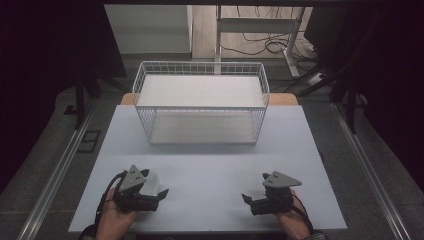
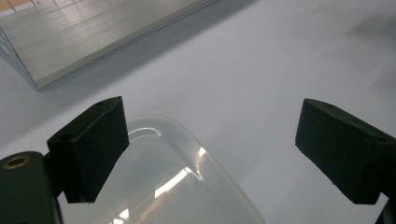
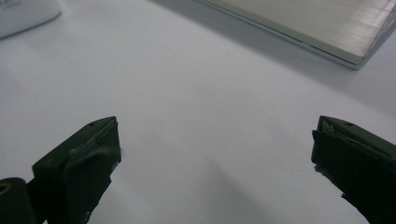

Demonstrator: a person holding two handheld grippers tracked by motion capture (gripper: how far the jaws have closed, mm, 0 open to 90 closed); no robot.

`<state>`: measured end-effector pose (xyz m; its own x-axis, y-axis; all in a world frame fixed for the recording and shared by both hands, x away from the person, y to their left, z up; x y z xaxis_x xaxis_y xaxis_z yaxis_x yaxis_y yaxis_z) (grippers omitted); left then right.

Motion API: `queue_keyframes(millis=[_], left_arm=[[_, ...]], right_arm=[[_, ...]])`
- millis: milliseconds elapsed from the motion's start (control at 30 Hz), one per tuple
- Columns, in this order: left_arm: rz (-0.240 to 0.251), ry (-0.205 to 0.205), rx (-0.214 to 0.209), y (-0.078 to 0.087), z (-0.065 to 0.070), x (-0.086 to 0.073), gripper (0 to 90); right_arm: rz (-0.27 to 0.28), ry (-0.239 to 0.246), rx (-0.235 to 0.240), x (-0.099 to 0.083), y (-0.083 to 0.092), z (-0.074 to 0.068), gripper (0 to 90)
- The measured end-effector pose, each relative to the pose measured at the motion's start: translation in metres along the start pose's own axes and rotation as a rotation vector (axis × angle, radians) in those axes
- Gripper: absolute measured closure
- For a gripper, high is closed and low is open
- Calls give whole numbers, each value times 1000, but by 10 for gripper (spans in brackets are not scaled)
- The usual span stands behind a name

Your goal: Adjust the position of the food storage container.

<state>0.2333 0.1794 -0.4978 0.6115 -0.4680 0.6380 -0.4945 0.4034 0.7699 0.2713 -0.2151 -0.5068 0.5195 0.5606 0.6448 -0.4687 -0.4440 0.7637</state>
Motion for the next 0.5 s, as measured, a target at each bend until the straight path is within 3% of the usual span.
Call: queue_keyframes(millis=[133, 267, 500], left_arm=[[3, 31, -15, 0, 1, -1, 84], [33, 60, -61, 3, 0, -4, 77], [52, 85, -58, 6, -5, -7, 61]], right_arm=[[22, -31, -29, 1, -5, 3, 0], [-17, 2, -34, 0, -9, -2, 0], [-19, -15, -27, 0, -10, -3, 0]])
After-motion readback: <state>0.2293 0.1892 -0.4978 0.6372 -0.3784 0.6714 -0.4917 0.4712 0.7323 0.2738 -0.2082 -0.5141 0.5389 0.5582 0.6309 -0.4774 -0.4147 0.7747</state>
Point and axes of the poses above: each handheld gripper's, and its own axes: y roughly backward along the jaws, x roughly out of its top, z roughly to its right, the point moved 2 cm from there along -y, roughly forward along the jaws, and after that the axes turned 14 degrees about -z, right-handed, at the moved point
